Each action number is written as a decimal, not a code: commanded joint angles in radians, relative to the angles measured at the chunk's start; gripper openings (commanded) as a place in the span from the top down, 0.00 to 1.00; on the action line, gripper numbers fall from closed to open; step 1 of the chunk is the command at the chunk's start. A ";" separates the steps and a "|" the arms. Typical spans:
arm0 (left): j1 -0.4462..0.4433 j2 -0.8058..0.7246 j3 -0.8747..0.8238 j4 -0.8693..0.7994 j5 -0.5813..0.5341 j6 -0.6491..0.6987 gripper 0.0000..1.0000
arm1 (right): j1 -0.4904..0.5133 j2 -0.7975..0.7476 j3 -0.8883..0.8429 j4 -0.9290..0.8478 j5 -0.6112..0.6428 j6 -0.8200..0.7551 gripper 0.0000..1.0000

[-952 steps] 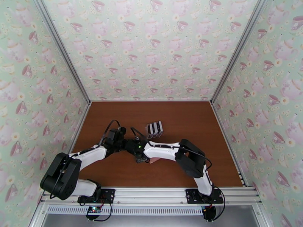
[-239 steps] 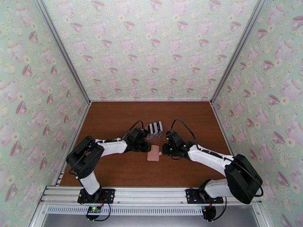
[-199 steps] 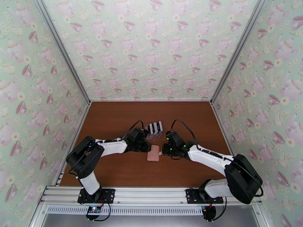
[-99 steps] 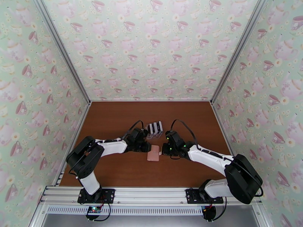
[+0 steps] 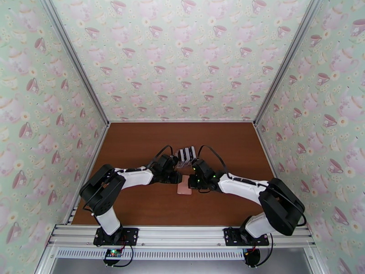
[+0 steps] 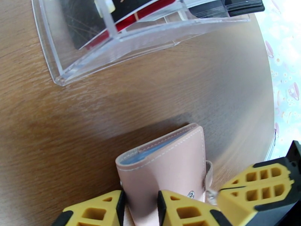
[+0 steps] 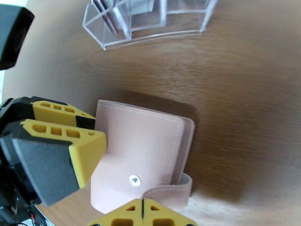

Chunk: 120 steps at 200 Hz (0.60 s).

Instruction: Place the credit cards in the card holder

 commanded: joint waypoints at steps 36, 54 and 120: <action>0.002 0.008 -0.020 0.015 0.037 -0.004 0.68 | 0.013 0.056 0.055 0.030 -0.016 0.032 1.00; 0.004 0.009 -0.022 0.016 0.038 -0.006 0.68 | 0.013 0.061 0.056 0.035 -0.016 0.036 1.00; 0.004 0.009 -0.020 0.015 0.040 -0.006 0.68 | 0.025 0.102 0.071 0.058 -0.036 0.041 1.00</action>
